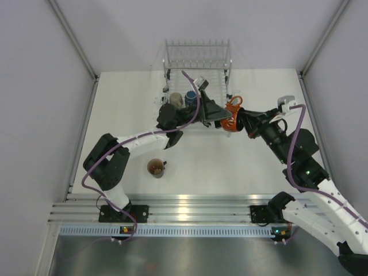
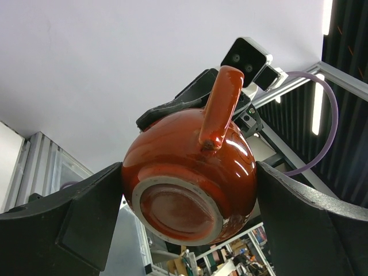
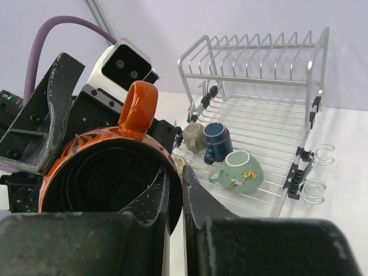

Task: Load the cups into the dish rack

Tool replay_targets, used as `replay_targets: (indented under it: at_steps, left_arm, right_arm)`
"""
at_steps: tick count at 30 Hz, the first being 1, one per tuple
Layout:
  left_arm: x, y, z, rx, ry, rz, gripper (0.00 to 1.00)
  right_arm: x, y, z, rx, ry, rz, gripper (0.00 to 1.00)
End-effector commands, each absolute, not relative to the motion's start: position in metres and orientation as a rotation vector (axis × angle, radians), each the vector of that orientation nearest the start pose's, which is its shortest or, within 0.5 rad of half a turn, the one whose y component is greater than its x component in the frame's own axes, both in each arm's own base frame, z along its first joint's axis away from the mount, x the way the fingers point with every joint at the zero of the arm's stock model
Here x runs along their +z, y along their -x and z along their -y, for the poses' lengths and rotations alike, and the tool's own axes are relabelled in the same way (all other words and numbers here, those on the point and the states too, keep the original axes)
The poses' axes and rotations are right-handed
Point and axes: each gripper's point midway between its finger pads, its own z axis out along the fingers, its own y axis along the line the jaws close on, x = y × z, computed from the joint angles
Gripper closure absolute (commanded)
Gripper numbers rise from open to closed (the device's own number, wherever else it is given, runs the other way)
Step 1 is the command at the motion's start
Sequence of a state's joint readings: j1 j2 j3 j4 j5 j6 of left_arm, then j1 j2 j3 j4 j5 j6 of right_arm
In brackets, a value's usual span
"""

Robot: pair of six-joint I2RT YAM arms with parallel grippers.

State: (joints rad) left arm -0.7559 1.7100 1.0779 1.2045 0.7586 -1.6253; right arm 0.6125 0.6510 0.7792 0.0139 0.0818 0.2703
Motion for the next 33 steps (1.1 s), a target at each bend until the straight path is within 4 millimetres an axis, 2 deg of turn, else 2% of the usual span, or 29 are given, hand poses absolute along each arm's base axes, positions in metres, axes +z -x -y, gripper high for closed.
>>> replay_targets:
  at_steps: [1,15,20,23,24,25,27,28,30,33]
  left_arm:
    - [0.417,-0.107,0.388,-2.486,-0.854,-1.318,0.05]
    - [0.420,-0.099,0.387,-2.496,-0.874,-1.307,0.05]
    - [0.417,-0.099,0.389,-2.499,-0.875,-1.319,0.08]
    - [0.416,-0.100,0.390,-2.497,-0.875,-1.319,0.21]
    - [0.416,-0.100,0.390,-2.496,-0.878,-1.317,0.30]
    - [0.415,-0.101,0.390,-2.497,-0.876,-1.321,0.48]
    - [0.415,-0.101,0.391,-2.497,-0.876,-1.321,0.71]
    - [0.415,-0.103,0.393,-2.500,-0.863,-1.325,0.93]
    - [0.414,-0.105,0.394,-2.496,-0.862,-1.324,1.00]
    - [0.412,-0.109,0.398,-2.486,-0.851,-1.318,1.00]
  right_arm:
    - [0.381,-0.270,-0.147,0.589,0.031,-1.369,1.00]
    - [0.375,-0.273,-0.146,0.597,0.024,-1.383,1.00]
    - [0.371,-0.274,-0.146,0.595,0.022,-1.390,1.00]
    - [0.368,-0.275,-0.146,0.594,0.022,-1.396,1.00]
    - [0.368,-0.275,-0.146,0.594,0.023,-1.398,1.00]
    - [0.367,-0.276,-0.146,0.594,0.022,-1.399,1.00]
    - [0.365,-0.276,-0.146,0.591,0.021,-1.404,1.00]
    - [0.365,-0.276,-0.146,0.589,0.021,-1.405,1.00]
    - [0.363,-0.276,-0.146,0.588,0.021,-1.411,1.00]
    - [0.359,-0.276,-0.145,0.582,0.021,-1.420,0.99]
